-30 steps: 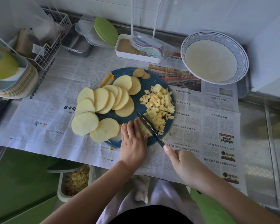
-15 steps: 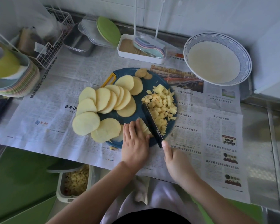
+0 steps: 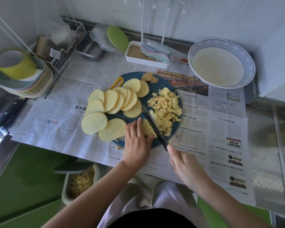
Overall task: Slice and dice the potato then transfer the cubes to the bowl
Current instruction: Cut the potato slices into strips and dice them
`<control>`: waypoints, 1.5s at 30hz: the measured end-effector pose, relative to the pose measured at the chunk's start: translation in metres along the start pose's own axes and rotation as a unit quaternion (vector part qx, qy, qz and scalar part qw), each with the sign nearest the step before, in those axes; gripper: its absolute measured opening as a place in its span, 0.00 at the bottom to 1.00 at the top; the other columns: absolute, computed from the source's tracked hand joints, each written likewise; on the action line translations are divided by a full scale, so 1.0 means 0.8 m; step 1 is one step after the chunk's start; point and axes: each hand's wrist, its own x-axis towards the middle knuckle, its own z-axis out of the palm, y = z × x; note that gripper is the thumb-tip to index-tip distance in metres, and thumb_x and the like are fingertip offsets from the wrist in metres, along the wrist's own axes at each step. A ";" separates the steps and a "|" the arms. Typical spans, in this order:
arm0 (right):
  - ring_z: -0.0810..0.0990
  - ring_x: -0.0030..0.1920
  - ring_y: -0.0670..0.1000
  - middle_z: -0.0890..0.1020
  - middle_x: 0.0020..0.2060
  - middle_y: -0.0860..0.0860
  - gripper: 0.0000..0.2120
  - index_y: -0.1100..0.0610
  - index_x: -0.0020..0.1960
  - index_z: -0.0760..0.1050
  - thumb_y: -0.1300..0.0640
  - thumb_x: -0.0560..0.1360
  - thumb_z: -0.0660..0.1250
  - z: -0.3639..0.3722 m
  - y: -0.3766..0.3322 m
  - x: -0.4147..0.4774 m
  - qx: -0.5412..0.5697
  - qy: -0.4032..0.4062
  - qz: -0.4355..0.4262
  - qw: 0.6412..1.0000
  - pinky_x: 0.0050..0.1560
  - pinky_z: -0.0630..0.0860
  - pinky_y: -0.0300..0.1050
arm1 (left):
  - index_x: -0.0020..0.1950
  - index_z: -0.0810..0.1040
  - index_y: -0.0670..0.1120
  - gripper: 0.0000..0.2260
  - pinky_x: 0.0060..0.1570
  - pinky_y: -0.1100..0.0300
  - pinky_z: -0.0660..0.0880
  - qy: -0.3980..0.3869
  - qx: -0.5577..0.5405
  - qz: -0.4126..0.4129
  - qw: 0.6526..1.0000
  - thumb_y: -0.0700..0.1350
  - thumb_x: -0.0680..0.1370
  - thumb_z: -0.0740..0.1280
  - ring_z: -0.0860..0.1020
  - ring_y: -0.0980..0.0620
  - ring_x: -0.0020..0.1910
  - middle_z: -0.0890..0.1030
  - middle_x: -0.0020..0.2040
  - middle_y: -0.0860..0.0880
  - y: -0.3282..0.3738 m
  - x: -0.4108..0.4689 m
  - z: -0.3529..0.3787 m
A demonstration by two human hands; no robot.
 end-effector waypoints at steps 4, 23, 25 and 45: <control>0.61 0.24 0.46 0.63 0.23 0.48 0.29 0.57 0.30 0.60 0.33 0.74 0.44 0.007 0.005 -0.006 -0.044 0.001 0.007 0.999 0.32 0.64 0.43 | 0.68 0.67 0.35 0.25 0.68 0.39 0.65 0.023 -0.010 0.005 1.000 0.52 0.79 0.55 0.64 0.41 0.64 0.73 0.60 0.37 -0.004 -0.005 0.006; 0.70 0.28 0.49 0.70 0.28 0.48 0.33 0.54 0.37 0.65 0.32 0.68 0.32 0.030 0.016 -0.003 -0.190 0.032 -0.030 0.981 0.29 0.63 0.39 | 0.58 0.71 0.35 0.14 0.69 0.41 0.63 0.059 -0.016 0.050 0.997 0.44 0.80 0.57 0.70 0.37 0.61 0.74 0.56 0.36 -0.013 -0.009 0.021; 0.71 0.32 0.50 0.72 0.31 0.49 0.33 0.54 0.41 0.67 0.33 0.70 0.32 0.034 0.010 -0.004 -0.217 0.031 -0.025 0.975 0.32 0.64 0.41 | 0.59 0.71 0.35 0.14 0.69 0.43 0.63 0.055 -0.011 0.051 0.997 0.43 0.79 0.57 0.71 0.36 0.61 0.75 0.57 0.36 -0.014 -0.008 0.021; 0.64 0.25 0.46 0.65 0.23 0.48 0.27 0.55 0.30 0.62 0.40 0.81 0.45 0.003 0.007 0.023 -0.143 -0.039 0.025 0.989 0.31 0.63 0.39 | 0.58 0.72 0.35 0.20 0.61 0.41 0.73 0.040 0.020 0.052 0.998 0.52 0.79 0.58 0.69 0.39 0.62 0.75 0.58 0.36 -0.011 -0.004 0.020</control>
